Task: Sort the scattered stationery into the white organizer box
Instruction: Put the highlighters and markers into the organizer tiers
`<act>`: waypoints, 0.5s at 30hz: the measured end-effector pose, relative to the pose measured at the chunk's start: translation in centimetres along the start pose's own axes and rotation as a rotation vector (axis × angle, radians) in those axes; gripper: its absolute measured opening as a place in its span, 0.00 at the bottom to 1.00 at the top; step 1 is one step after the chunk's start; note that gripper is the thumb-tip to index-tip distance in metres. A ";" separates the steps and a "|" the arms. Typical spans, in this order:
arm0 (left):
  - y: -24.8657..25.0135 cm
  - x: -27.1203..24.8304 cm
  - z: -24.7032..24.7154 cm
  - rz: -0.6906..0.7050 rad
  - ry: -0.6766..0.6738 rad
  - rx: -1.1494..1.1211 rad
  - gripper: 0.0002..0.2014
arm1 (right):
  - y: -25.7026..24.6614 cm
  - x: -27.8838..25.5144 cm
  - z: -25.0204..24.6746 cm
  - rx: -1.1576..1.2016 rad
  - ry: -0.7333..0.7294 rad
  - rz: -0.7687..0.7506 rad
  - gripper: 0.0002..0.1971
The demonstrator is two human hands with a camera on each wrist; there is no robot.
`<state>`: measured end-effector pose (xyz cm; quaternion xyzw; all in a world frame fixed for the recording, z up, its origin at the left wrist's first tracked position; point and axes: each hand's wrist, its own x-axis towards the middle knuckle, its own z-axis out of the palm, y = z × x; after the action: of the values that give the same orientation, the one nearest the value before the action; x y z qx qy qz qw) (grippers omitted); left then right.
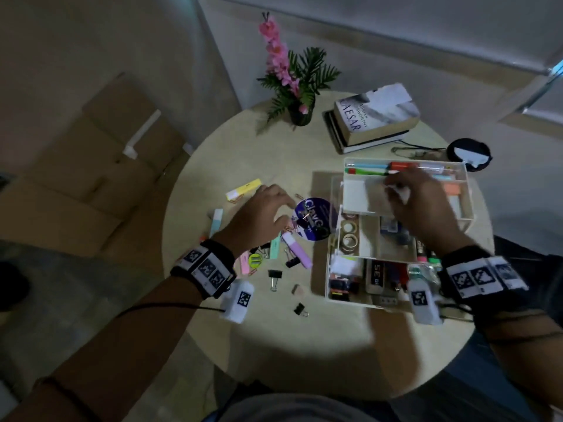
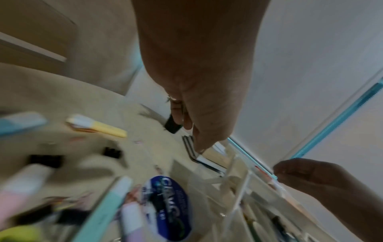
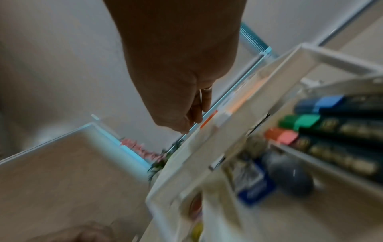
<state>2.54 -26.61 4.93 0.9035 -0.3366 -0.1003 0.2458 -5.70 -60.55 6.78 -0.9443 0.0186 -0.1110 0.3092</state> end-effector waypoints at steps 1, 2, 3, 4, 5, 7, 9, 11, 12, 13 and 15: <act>-1.3 -1.5 0.0 -0.034 -0.015 -0.020 0.13 | -1.4 -0.9 1.1 0.016 -0.066 -0.035 0.08; -2.5 -3.0 -0.1 -0.068 -0.025 -0.035 0.13 | -2.9 -1.8 2.3 0.005 -0.134 -0.079 0.07; -3.6 -4.3 -0.1 -0.105 -0.032 -0.044 0.13 | -4.2 -2.6 3.5 -0.030 -0.186 -0.131 0.06; -4.5 -5.6 -0.2 -0.137 -0.035 -0.053 0.13 | -5.5 -3.3 4.5 -0.075 -0.216 -0.180 0.05; -5.3 -6.8 -0.4 -0.172 -0.035 -0.068 0.13 | -6.9 -3.8 5.3 -0.107 -0.228 -0.215 0.04; -6.7 -9.0 -0.7 -0.228 -0.027 -0.107 0.13 | -9.6 -4.3 6.7 -0.109 -0.241 -0.250 0.04; -8.1 -10.7 -0.8 -0.275 -0.016 -0.132 0.13 | -11.5 -4.7 8.4 -0.063 -0.280 -0.258 0.05; -9.3 -12.1 -0.8 -0.342 -0.018 -0.142 0.12 | -12.6 -4.9 10.6 -0.077 -0.351 -0.212 0.03; -9.8 -12.7 -0.9 -0.379 -0.021 -0.149 0.11 | -12.6 -5.0 12.0 -0.101 -0.398 -0.160 0.04; -10.3 -13.2 -1.0 -0.414 -0.023 -0.158 0.11 | -12.6 -4.9 13.2 -0.120 -0.447 -0.102 0.08; -11.6 -14.2 -1.1 -0.461 -0.029 -0.174 0.10 | -12.3 -4.9 15.5 -0.188 -0.559 -0.033 0.18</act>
<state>-1.26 -9.27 0.20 0.9303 -0.1151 -0.1952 0.2886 -7.43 -41.12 0.88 -0.9630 -0.0723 0.1504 0.2116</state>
